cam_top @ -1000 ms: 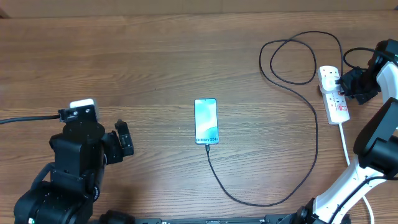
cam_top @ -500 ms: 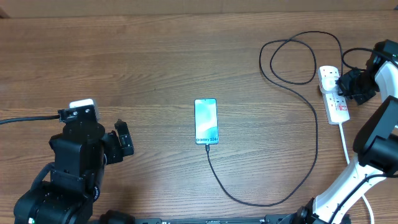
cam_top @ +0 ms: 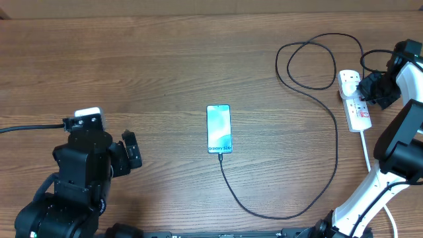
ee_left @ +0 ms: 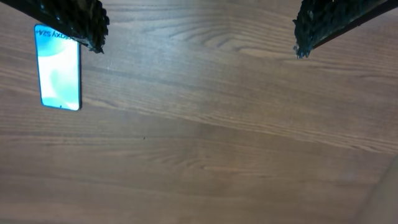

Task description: Plug charger to phone and switch on socket

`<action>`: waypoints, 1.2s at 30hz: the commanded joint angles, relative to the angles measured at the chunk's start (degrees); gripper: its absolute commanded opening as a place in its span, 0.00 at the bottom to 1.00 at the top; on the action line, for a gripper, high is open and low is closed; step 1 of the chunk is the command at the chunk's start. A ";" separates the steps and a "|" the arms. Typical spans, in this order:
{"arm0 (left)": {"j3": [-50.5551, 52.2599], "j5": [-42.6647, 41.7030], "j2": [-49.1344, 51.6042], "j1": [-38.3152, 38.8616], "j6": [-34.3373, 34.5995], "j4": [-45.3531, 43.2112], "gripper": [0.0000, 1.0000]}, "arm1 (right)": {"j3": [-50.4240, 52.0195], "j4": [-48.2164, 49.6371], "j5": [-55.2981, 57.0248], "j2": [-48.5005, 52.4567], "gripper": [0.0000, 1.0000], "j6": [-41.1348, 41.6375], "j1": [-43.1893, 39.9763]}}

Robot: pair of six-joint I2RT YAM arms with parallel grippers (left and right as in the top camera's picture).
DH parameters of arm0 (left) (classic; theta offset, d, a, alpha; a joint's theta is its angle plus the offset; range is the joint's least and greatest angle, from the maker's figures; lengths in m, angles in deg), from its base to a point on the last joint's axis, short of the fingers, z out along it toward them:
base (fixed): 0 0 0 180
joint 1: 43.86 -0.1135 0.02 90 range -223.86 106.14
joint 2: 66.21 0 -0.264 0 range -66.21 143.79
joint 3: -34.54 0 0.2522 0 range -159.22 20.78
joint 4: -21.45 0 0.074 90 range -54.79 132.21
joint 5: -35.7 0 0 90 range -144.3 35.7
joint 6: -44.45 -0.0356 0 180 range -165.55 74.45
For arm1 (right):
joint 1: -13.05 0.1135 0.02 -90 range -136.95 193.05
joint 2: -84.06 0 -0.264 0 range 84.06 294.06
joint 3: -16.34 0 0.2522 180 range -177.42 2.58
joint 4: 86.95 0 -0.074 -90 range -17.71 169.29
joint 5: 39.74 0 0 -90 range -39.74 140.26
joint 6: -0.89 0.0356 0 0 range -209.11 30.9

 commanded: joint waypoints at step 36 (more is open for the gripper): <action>-0.24 0.46 -13.64 -8.09 0.81 0.35 1.00 | -19.93 -14.23 -10.91 -42.38 0.04 5.14 -2.84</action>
